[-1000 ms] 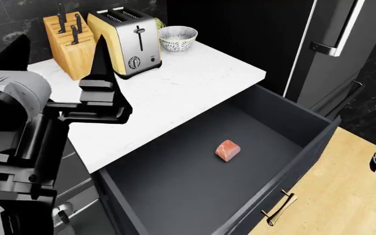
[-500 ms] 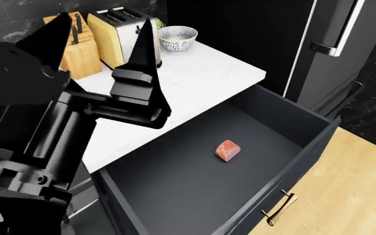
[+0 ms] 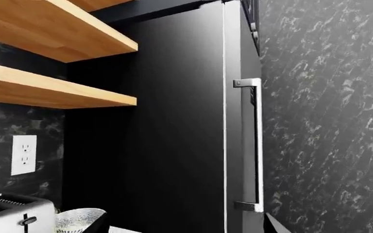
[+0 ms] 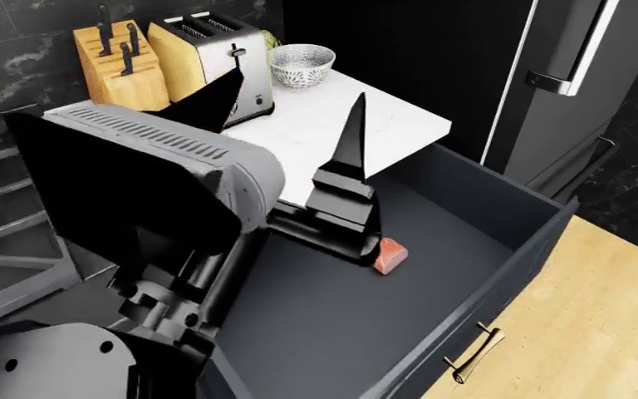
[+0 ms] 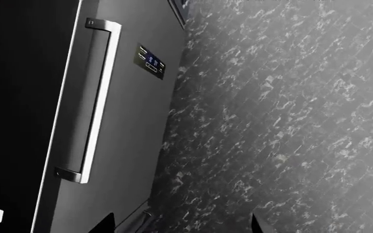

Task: Close the right drawer.

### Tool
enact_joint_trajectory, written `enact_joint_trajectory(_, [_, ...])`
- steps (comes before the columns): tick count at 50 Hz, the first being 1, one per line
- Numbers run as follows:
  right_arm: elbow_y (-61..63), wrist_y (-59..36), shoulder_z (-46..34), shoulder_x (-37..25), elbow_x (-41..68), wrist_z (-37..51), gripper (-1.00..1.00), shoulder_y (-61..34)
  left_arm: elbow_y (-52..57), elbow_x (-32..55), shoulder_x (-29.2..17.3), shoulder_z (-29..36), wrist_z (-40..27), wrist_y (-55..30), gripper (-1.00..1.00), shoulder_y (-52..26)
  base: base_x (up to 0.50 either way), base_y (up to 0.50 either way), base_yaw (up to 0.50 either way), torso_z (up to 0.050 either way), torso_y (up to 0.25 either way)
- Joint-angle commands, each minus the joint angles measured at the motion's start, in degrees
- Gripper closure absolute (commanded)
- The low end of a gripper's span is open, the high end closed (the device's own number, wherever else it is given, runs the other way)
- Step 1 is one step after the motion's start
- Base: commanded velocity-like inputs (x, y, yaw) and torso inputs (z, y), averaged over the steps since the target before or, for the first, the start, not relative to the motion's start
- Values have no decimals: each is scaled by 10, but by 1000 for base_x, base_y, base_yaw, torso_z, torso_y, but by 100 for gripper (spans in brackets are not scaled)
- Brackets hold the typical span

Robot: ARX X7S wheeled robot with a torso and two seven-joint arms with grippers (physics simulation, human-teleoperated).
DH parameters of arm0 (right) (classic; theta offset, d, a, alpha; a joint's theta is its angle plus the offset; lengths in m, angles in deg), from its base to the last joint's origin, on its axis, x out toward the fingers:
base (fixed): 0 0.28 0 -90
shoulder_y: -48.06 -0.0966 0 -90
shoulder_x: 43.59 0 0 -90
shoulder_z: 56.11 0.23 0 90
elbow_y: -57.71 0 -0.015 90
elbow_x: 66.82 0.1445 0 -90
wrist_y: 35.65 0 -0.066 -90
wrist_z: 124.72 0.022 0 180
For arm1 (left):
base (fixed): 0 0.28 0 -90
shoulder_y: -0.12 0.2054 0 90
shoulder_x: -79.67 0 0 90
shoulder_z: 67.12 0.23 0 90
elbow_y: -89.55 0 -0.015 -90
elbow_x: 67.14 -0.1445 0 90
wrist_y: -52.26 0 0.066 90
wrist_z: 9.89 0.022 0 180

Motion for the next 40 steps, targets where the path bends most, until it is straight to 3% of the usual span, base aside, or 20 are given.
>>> enact_joint_trajectory(1, [0,-123,54,51,117,54,-100,-73,-41,-70,53,62,65,16,-100,34,0,0,0,0,0])
enact_joint_trajectory(2, [0,-37,-32,126,31,-32,-100,13,-44,-76,55,67,71,18,-100,37,0,0,0,0,0])
enact_joint_trajectory(3, [0,38,-56,129,-55,-118,-100,15,-49,-82,62,75,75,20,-100,43,0,0,0,0,0])
enact_joint_trajectory(4, [0,-28,30,57,-3,-58,-100,14,-51,-84,65,78,79,21,-100,44,0,0,0,0,0])
enact_joint_trajectory(5, [0,-114,67,51,82,28,-100,-72,-54,-89,70,83,85,24,-100,45,0,0,0,0,0])
enact_joint_trajectory(6, [0,-28,-18,131,-3,-58,-100,14,-57,-88,73,84,87,26,-100,46,0,0,0,0,0])
enact_joint_trajectory(7, [0,35,-51,133,-89,-133,-100,15,-62,-89,80,87,90,29,-100,48,0,0,0,0,0])
enact_joint_trajectory(8, [0,-30,35,62,-5,-62,-100,14,-63,-90,82,90,93,30,-100,49,0,0,0,0,0])
enact_joint_trajectory(9, [0,-40,90,55,20,-52,-100,14,-65,-87,89,96,96,31,-100,51,0,0,0,0,0])
enact_joint_trajectory(16, [0,-26,63,53,2,-49,-100,14,-56,-76,110,118,96,33,-100,66,0,0,0,0,0])
enact_joint_trajectory(17, [0,-112,44,63,88,37,-100,-72,-56,-77,112,120,97,35,-100,72,0,0,0,0,0])
enact_joint_trajectory(18, [0,-26,-42,136,2,-49,-100,14,-57,-75,112,120,97,36,-100,73,0,0,0,0,0])
enact_joint_trajectory(19, [0,50,-82,141,-84,-134,-100,15,-56,-74,113,121,97,39,-100,77,0,0,0,0,0])
enact_joint_trajectory(20, [0,-6,4,76,-49,-72,-100,15,-55,-74,113,122,98,40,-100,79,0,0,0,0,0])
enact_joint_trajectory(21, [0,-15,40,71,-27,-67,-100,14,-56,-80,114,126,103,43,-100,84,0,0,0,0,0])
enact_joint_trajectory(40, [0,4,6,72,-51,-65,-100,14,-65,-112,142,191,126,54,-100,130,0,0,0,0,0])
